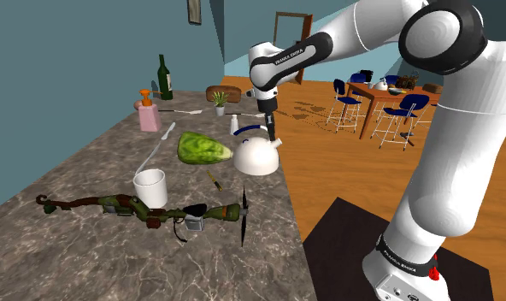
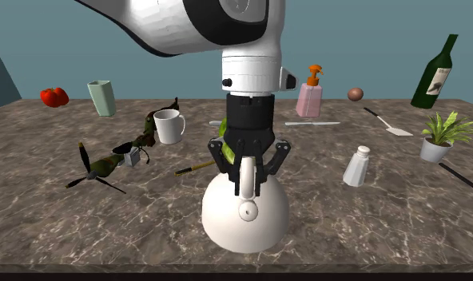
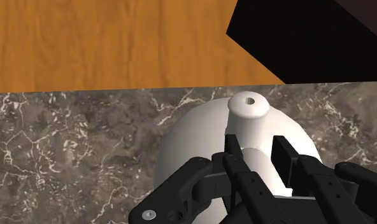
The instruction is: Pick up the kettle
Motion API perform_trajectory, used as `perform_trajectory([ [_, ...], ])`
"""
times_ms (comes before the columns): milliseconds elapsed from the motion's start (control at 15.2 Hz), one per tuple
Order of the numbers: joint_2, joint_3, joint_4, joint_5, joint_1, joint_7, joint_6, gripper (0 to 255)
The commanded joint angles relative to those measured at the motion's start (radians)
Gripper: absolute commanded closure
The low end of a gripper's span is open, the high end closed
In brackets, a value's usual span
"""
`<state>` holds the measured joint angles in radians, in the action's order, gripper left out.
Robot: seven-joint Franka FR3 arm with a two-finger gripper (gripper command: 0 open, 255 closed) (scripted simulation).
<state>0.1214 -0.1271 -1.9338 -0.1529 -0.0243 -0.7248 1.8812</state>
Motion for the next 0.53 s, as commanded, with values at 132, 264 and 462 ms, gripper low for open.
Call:
perform_trajectory([
  [132, 0.001, 0.0, 0.0, 0.0, 0.0, 0.0, 0.001, 255],
  [264, 0.001, 0.0, -0.002, 0.0, 0.0, 0.0, 0.002, 255],
  [462, -0.012, 0.0, 0.024, 0.0, -0.001, -0.004, -0.035, 255],
])
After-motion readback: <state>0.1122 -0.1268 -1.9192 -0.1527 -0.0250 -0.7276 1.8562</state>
